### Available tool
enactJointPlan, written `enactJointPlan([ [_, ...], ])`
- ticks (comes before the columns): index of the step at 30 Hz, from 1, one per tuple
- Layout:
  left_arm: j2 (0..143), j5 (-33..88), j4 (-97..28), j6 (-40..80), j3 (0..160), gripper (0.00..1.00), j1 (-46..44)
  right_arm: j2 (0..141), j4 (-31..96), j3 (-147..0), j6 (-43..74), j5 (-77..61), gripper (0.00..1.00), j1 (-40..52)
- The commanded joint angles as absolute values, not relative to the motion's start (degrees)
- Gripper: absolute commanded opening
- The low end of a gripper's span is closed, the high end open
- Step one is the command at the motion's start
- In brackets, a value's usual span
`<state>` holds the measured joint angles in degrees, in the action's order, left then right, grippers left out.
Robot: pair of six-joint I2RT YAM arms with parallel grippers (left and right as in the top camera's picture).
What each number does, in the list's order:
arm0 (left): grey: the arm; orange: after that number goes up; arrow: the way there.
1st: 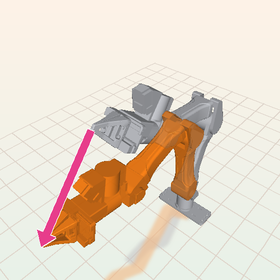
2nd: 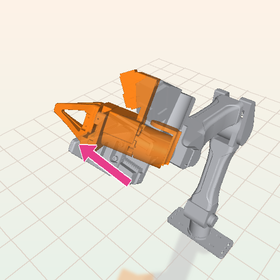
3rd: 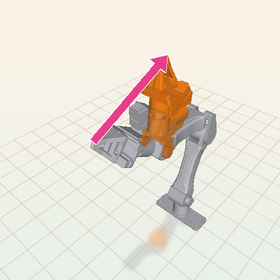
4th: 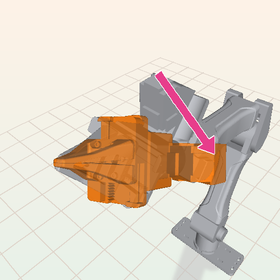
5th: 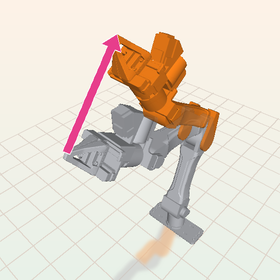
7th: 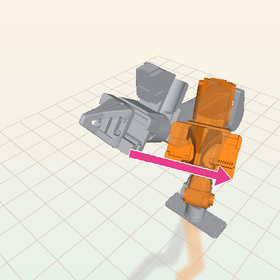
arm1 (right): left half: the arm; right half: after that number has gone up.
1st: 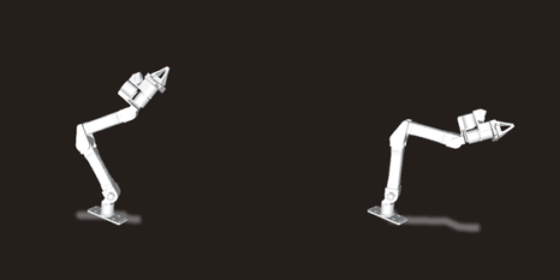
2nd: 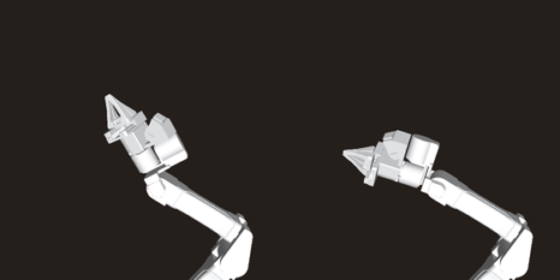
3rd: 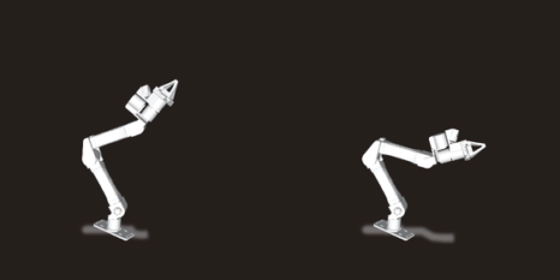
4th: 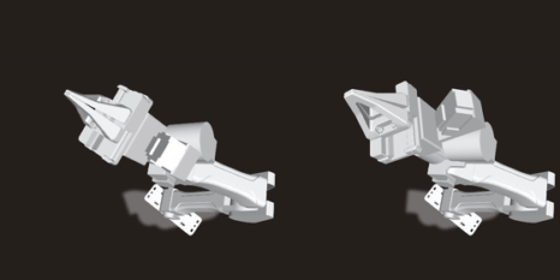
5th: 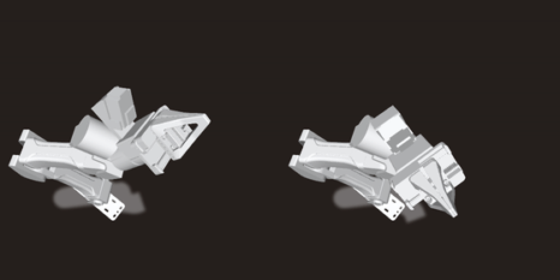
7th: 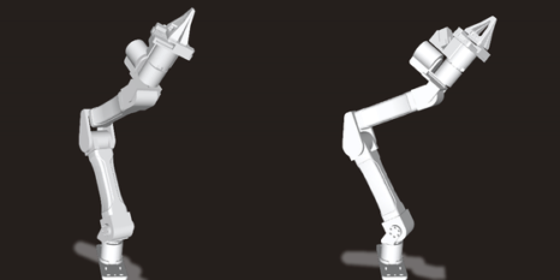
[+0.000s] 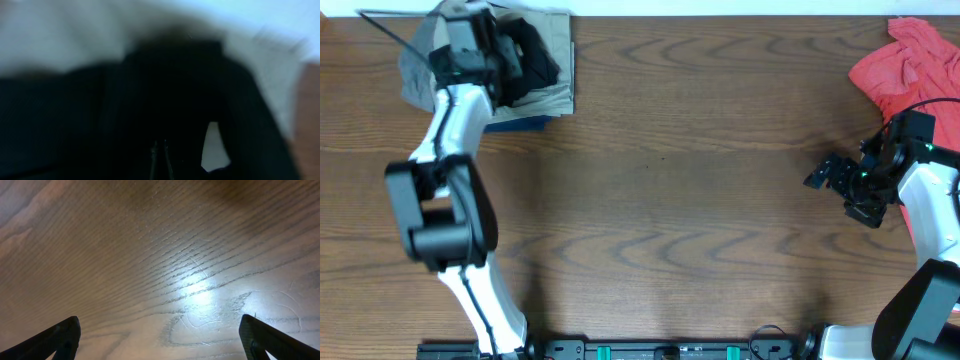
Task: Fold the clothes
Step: 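Lower the black shirt onto the trouser stack and open the left gripper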
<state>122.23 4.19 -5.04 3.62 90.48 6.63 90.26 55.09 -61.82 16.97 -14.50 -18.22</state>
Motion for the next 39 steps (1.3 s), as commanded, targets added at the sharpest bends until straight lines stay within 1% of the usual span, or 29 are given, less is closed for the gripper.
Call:
enactJointPlan([
  [1,125.73,4.10,-6.24,4.40,90.98,0.07,6.55,90.00,55.09,-62.67,17.32,-14.35,0.99,-18.46],
  [6,122.34,4.08,-7.62,4.38,91.00,0.08,6.57,90.00,55.09,-62.67,17.32,-14.35,0.99,-18.46],
  [7,120.62,4.08,-7.60,4.38,91.00,0.12,6.57,90.00,55.09,-62.67,17.32,-14.35,0.99,-18.46],
  [9,116.79,4.08,-7.60,4.40,91.00,0.15,6.57,90.00,55.09,-62.67,17.32,-14.35,0.99,-18.46],
  [10,114.85,4.08,-7.62,4.40,91.00,0.21,6.57,90.00,55.09,-62.67,17.30,-14.35,0.99,-18.46],
  [11,112.68,4.08,-7.62,4.40,91.00,0.24,6.57,90.00,55.09,-62.67,17.32,-14.35,0.99,-18.46],
  [16,105.97,3.84,-8.62,4.36,91.00,0.24,6.98,90.00,55.09,-62.67,17.32,-14.35,0.99,-18.46],
  [20,106.61,3.84,-12.36,4.38,90.89,0.24,8.51,90.00,55.07,-62.67,17.32,-14.35,0.99,-18.46],
  [25,111.44,3.86,-16.10,4.38,89.32,0.24,11.27,90.00,55.07,-62.67,17.32,-14.35,0.99,-18.46],
  [32,121.47,3.88,-21.23,4.38,89.32,0.29,13.41,90.00,55.07,-62.67,17.32,-14.35,0.99,-18.46],
  [35,121.93,3.88,-22.24,4.40,89.34,0.29,13.50,90.00,55.09,-62.67,17.32,-14.35,0.99,-18.46],
  [39,118.63,3.88,-22.00,4.43,89.38,0.29,13.32,90.00,55.09,-62.67,17.32,-14.35,0.99,-18.46],
])
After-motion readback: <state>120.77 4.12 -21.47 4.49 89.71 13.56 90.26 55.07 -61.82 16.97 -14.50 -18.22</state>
